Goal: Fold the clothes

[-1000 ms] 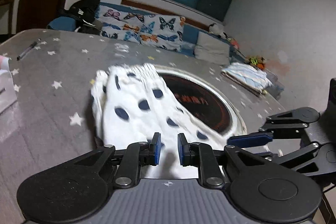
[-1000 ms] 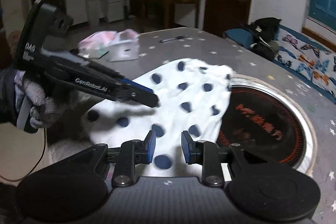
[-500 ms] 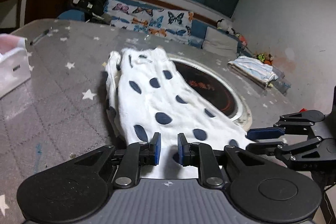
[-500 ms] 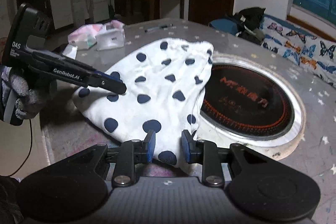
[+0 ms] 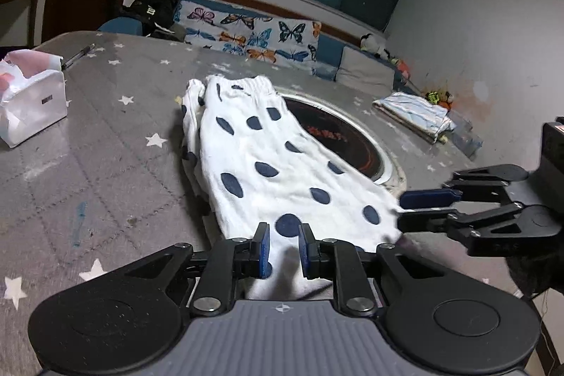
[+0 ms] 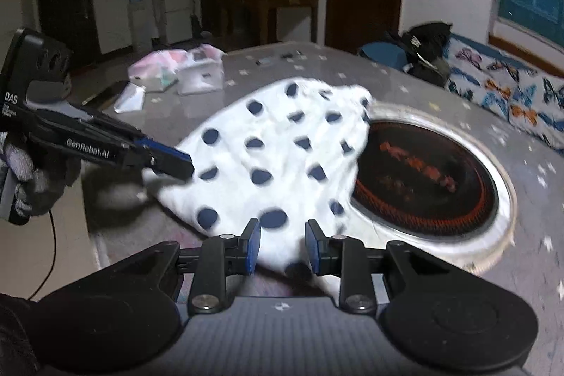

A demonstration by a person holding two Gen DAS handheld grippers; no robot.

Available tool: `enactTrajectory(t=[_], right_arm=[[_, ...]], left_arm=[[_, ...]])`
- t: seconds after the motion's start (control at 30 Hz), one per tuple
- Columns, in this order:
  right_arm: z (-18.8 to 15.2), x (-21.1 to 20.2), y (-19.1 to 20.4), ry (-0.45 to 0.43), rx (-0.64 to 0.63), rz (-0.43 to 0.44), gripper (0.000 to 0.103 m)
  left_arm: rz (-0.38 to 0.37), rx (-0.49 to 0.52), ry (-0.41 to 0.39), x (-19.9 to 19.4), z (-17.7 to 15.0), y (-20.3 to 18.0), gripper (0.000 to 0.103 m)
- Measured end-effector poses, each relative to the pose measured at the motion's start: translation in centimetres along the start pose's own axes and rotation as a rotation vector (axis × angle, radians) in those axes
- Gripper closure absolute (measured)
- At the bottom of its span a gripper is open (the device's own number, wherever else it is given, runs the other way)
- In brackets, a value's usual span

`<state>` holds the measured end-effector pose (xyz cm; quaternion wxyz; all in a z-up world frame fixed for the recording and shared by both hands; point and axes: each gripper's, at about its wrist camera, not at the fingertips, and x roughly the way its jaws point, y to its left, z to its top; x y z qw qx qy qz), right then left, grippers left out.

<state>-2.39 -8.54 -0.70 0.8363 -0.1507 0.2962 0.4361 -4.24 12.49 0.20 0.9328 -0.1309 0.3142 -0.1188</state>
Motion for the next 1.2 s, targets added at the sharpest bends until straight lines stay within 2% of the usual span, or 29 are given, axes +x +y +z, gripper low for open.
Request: enactTrajectory(t=[0.1, 0.23, 0.47, 0.53, 0.8, 1.0, 1.2], right_arm=[[0.2, 1.1, 0.4, 0.000, 0.001, 0.027, 0.075], [-0.7, 2.6, 0.5, 0.044, 0.005, 0.032, 0.075], [0.1, 2.1, 0.8, 0.023, -0.014, 0.047, 0.074], [0.3, 1.9, 0.9, 0.016, -0.019, 0.052, 0.068], [0.8, 3.1, 0.6, 0.041, -0.014, 0.088, 0.068], [2.2, 3.6, -0.6, 0.043, -0.008, 0.094, 0.067], [4.4, 6.0, -2.9, 0.046, -0.005, 0.060, 0.067]], left_arm=[[0.017, 0.006, 0.006, -0.1, -0.6, -0.1, 0.083], [0.024, -0.018, 0.014, -0.2, -1.3, 0.6, 0.083], [0.030, -0.018, 0.012, -0.7, -1.4, 0.4, 0.079], [0.032, -0.016, 0.013, -0.8, -1.4, 0.3, 0.079], [0.041, -0.018, 0.017, -1.3, -1.1, 0.6, 0.078], [0.019, -0.013, -0.024, -0.7, 1.7, 0.3, 0.076], [0.010, -0.030, -0.077, 2.3, 6.1, 0.9, 0.076]])
